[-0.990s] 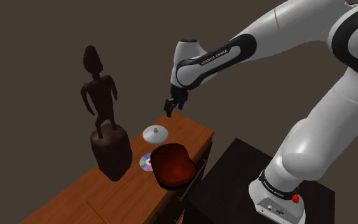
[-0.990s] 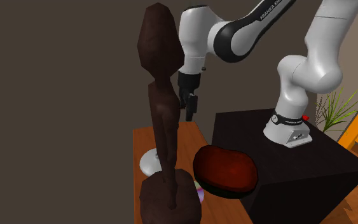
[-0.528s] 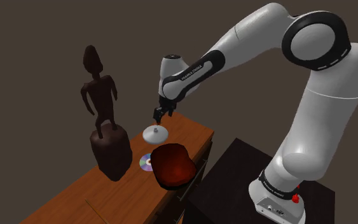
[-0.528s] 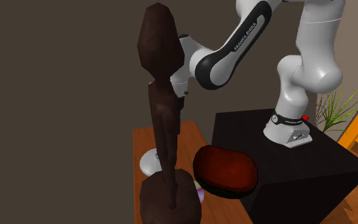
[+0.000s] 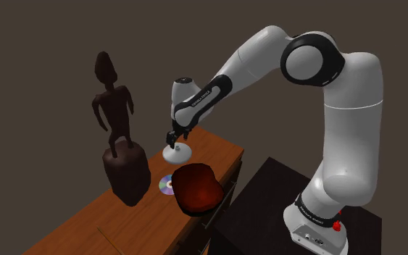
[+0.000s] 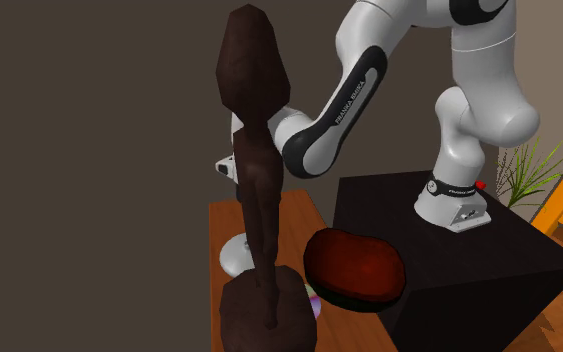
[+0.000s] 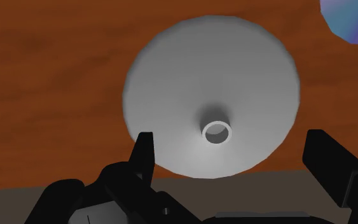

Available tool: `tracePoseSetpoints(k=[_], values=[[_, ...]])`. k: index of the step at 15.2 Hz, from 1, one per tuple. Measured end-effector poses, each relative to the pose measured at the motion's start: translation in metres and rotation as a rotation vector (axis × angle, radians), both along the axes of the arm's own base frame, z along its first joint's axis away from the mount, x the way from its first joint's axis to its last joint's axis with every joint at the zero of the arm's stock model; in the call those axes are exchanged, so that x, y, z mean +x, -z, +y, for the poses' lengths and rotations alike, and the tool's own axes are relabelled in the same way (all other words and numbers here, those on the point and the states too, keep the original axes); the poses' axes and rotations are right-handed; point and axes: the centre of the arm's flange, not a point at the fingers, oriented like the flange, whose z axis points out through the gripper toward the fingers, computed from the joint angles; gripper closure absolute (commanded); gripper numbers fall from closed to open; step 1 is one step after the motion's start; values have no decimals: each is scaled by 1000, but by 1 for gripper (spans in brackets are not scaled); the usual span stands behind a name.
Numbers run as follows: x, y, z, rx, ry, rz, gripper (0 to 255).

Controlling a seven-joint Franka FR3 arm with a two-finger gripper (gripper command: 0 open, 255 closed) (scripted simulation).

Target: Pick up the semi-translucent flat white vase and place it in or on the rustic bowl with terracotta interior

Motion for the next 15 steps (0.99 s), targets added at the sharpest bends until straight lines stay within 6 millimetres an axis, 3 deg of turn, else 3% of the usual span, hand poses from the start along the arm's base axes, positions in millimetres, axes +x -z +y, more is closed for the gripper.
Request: tracePoseSetpoints(k=[5,12,13,15], values=[[1,28,-1,-1,0,0,0],[3,31,0,-1,0,-1,0],[3,31,0,-1,0,-1,255],[3,31,0,-1,0,-1,255]])
